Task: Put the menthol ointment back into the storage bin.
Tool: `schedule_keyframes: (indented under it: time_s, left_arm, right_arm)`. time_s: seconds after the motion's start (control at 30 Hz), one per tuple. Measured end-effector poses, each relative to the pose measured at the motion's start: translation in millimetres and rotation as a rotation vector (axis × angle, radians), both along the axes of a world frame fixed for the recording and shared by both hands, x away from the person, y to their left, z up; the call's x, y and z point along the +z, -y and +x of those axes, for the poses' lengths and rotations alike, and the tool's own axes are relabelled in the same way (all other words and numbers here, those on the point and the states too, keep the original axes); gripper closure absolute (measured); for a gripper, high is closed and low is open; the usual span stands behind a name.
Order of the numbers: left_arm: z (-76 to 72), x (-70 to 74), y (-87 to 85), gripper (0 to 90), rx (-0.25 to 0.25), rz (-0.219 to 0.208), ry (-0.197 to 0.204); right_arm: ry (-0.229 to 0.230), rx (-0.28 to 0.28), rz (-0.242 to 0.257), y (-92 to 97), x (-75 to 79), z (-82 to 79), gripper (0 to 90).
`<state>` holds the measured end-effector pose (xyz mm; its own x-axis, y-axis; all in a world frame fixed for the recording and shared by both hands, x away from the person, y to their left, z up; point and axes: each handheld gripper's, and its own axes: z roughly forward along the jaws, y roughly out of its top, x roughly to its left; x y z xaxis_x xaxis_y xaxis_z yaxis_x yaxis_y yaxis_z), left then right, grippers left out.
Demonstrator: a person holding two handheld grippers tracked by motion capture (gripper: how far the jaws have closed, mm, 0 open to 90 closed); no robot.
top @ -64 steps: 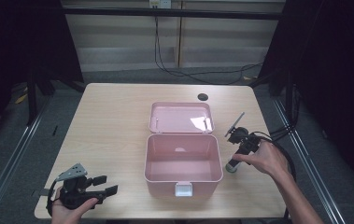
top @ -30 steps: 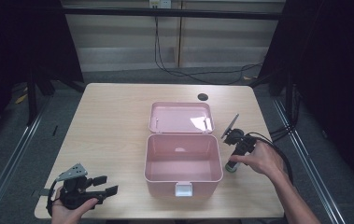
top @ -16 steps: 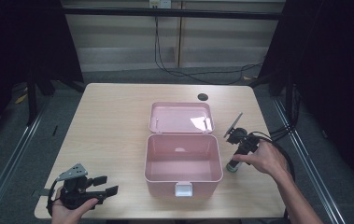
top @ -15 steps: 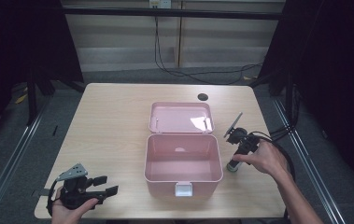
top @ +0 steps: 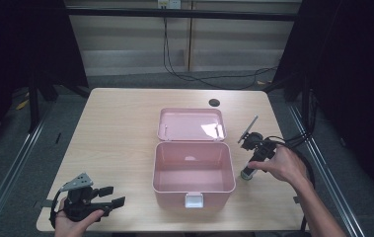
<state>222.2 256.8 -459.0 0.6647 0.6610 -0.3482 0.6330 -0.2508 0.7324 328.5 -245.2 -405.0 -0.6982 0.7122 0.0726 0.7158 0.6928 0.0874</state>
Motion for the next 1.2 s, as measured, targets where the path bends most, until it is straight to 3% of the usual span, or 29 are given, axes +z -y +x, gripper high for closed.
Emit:
schedule_keyframes:
  time_s: [0.13, 0.17, 0.4, 0.47, 0.8, 0.97, 1.2]
  left_arm:
    - [0.3, -0.1, 0.0, 31.3, 0.004, 0.000, -0.003]
    - [0.3, 0.0, -0.2, 31.2, 0.003, 0.000, -0.003]
    - [0.6, -0.2, 0.0, 30.1, -0.001, 0.004, -0.002]
    - [0.7, -0.1, -0.2, 29.9, 0.000, 0.005, -0.003]
    - [1.0, -0.4, -0.1, 29.7, 0.002, 0.005, -0.007]
    - [0.6, -0.1, 0.0, 29.7, 0.008, 0.001, -0.007]
    - [0.6, -0.1, -0.2, 29.7, 0.006, 0.001, -0.007]
  right_arm:
    - [0.009, 0.010, -0.005, 0.8, 5.8, -0.8, 51.2]
    - [0.011, 0.015, 0.026, 0.7, 10.0, -1.7, 51.2]
    - [0.023, 0.061, 0.020, 0.1, 20.1, -2.6, 51.2]
    - [0.028, 0.061, 0.048, 0.3, 23.4, -2.8, 51.2]
    - [0.028, 0.072, 0.020, -1.5, 33.3, -3.6, 51.2]
    - [0.022, 0.124, -0.008, -8.9, 38.7, -5.0, 51.2]
    - [0.017, 0.155, -0.032, -15.0, 45.0, -5.9, 51.2]
